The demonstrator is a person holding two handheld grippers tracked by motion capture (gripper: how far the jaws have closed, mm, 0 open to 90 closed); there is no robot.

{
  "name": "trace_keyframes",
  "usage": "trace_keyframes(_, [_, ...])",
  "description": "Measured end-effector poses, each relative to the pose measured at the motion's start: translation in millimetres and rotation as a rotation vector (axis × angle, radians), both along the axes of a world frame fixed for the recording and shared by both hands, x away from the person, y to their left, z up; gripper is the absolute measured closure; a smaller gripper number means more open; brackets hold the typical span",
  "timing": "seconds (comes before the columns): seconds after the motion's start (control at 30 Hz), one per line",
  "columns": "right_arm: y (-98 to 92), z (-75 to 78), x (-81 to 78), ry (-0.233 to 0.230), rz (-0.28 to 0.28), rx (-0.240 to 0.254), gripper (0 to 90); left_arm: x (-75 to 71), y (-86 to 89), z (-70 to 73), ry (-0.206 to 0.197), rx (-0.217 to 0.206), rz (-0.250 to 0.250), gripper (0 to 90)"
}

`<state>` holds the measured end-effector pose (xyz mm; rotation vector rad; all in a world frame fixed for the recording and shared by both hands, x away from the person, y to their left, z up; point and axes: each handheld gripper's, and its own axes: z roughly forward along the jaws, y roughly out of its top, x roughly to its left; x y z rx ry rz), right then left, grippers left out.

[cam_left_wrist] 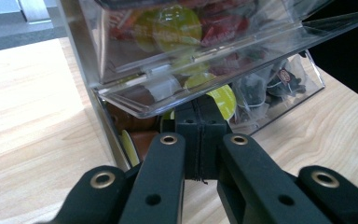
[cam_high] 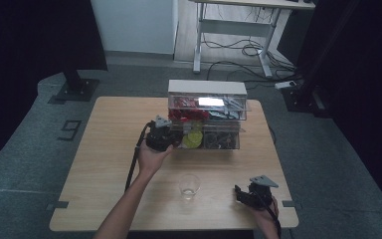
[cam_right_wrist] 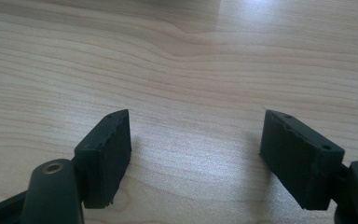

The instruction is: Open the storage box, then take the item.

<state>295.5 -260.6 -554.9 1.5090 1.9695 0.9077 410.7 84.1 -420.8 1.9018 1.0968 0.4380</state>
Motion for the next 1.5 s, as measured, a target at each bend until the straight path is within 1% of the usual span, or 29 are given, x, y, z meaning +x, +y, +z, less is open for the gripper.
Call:
trace_keyframes(0.2, [0.0,0.0,0.0,0.0,0.0,0.0,24.8,4.6,-0.9,5.0,-0.008,0.013,0.009,89.4])
trace_keyframes(0.33, [0.0,-0.1,0.0,-0.002,-0.001,0.0,24.8,7.1,-1.9,8.7,-0.014,0.006,0.011,89.5])
trace_keyframes(0.43, [0.0,-0.1,0.0,-0.001,-0.001,0.001,24.8,9.2,-1.1,10.0,-0.006,-0.01,0.011,89.5])
trace_keyframes(0.6, [0.0,-0.1,0.0,-0.001,-0.002,0.0,24.8,10.3,-1.4,11.9,-0.009,0.004,0.012,89.5])
trace_keyframes(0.83, [0.0,0.0,0.0,-0.001,-0.002,0.0,25.2,10.2,-1.9,11.0,-0.008,-0.006,0.007,89.4])
trace_keyframes(1.17, [-2.0,0.4,1.9,-0.007,0.006,0.011,29.2,12.7,-4.6,10.7,-0.003,-0.009,-0.003,89.3])
trace_keyframes(1.23, [-1.9,0.9,1.9,-0.016,0.005,0.01,30.4,12.4,-5.0,10.6,-0.003,-0.006,-0.006,89.0])
trace_keyframes(1.3, [-0.5,5.2,2.8,-0.04,0.008,0.009,31.6,12.1,-5.8,10.6,-0.006,-0.002,-0.01,88.7])
trace_keyframes(1.4, [2.4,19.3,5.2,-0.084,0.024,0.036,33.7,11.6,-6.7,10.6,-0.008,-0.002,-0.014,88.6])
trace_keyframes(1.5, [6.6,34.5,11.4,-0.108,0.046,0.047,36.1,12.3,-6.1,11.0,-0.005,-0.007,-0.015,88.8])
